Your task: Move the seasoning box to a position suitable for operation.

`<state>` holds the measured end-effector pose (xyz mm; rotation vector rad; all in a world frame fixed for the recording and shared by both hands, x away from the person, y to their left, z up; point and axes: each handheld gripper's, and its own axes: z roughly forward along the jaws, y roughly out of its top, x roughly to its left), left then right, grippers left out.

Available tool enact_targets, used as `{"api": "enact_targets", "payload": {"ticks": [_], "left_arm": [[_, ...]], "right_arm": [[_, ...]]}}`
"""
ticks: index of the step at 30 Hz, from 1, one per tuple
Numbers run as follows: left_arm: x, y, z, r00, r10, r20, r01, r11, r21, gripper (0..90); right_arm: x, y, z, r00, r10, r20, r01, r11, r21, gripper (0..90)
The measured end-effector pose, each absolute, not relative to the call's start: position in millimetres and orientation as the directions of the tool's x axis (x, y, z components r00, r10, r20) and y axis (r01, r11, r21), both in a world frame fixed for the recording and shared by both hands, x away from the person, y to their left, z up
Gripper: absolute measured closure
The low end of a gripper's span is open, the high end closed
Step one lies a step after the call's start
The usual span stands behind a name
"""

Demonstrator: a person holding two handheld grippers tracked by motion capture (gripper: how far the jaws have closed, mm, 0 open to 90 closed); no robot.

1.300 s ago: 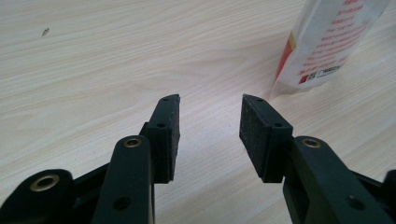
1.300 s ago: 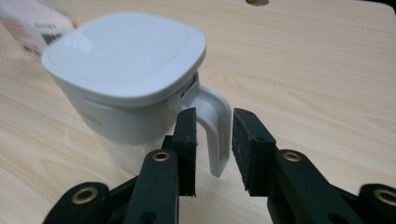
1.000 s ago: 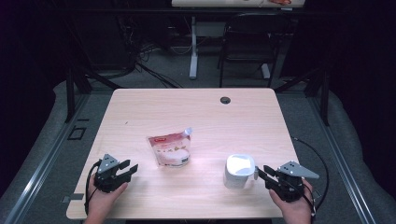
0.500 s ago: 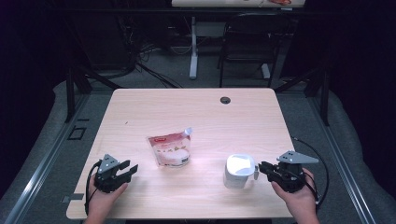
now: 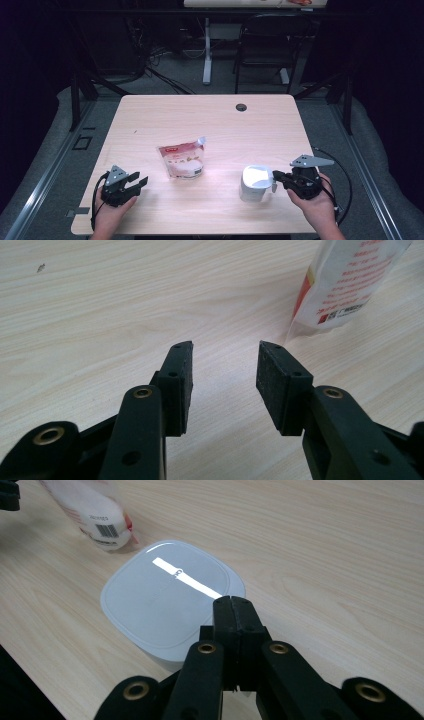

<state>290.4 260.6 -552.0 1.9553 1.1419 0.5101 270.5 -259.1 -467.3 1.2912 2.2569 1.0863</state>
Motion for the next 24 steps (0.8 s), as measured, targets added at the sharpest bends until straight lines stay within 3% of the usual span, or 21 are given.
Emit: {"api": "enact_targets", "payload": {"ticks": [24], "left_arm": [[290.7, 260.6, -552.0, 0.515, 0.856, -0.046, 0.534, -0.279, 0.798, 58.4]], "right_arm": [[277.1, -253.1, -473.0, -0.52, 0.841, 0.152, 0.608, 0.239, 0.757, 90.0]]}}
